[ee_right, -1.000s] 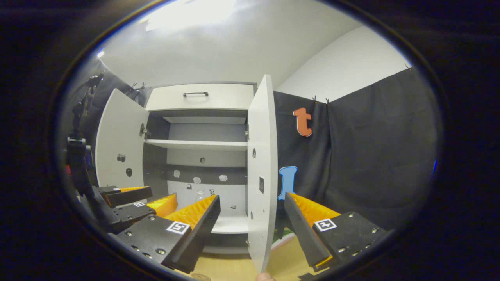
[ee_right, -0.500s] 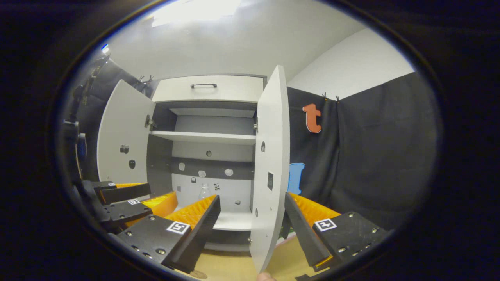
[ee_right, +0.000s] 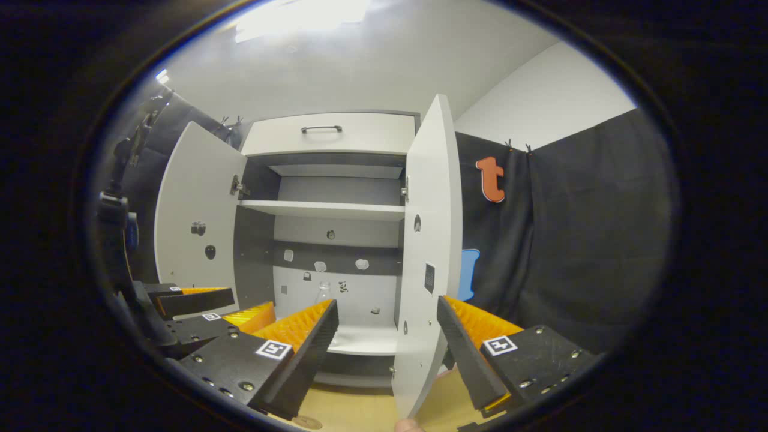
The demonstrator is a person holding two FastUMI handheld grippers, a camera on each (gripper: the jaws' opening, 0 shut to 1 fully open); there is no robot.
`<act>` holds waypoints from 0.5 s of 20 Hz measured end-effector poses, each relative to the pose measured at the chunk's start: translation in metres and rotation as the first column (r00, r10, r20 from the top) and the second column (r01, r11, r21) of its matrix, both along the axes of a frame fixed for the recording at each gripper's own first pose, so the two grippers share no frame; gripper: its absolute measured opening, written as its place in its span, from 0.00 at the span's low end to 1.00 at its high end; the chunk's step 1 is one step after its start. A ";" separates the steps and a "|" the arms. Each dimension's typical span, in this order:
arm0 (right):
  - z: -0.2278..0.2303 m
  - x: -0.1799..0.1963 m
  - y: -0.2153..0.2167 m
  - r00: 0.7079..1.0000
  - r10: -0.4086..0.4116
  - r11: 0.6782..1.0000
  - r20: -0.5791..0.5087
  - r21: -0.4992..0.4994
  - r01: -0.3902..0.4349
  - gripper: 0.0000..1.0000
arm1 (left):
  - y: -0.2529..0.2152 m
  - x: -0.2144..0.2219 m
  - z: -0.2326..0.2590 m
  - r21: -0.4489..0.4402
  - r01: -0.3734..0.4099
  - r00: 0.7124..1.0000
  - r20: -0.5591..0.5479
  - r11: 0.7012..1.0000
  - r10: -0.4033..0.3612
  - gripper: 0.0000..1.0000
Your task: Grasp the bottle in the cabinet with the left hand and place it on the coaster, then close the right door with the right hand and the left door with the left hand.
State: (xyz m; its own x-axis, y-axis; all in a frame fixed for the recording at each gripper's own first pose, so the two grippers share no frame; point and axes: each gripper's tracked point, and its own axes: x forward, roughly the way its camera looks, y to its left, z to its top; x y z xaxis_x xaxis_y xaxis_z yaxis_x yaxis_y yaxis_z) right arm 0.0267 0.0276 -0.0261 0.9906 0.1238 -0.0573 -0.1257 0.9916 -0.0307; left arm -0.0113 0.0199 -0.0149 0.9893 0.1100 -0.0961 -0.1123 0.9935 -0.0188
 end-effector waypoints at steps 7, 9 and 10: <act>0.001 -0.003 -0.004 1.000 -0.002 1.000 0.004 0.013 0.002 0.97 | 0.016 0.036 -0.010 0.006 0.001 1.000 -0.001 1.000 -0.001 0.96; 0.004 -0.003 -0.013 1.000 -0.018 1.000 0.011 0.014 0.018 1.00 | 0.025 0.057 -0.017 0.014 -0.006 1.000 -0.009 1.000 0.006 0.96; 0.005 -0.004 -0.018 0.999 -0.030 0.999 0.013 0.011 0.030 1.00 | 0.029 0.068 -0.021 0.014 -0.011 1.000 -0.016 1.000 0.012 0.96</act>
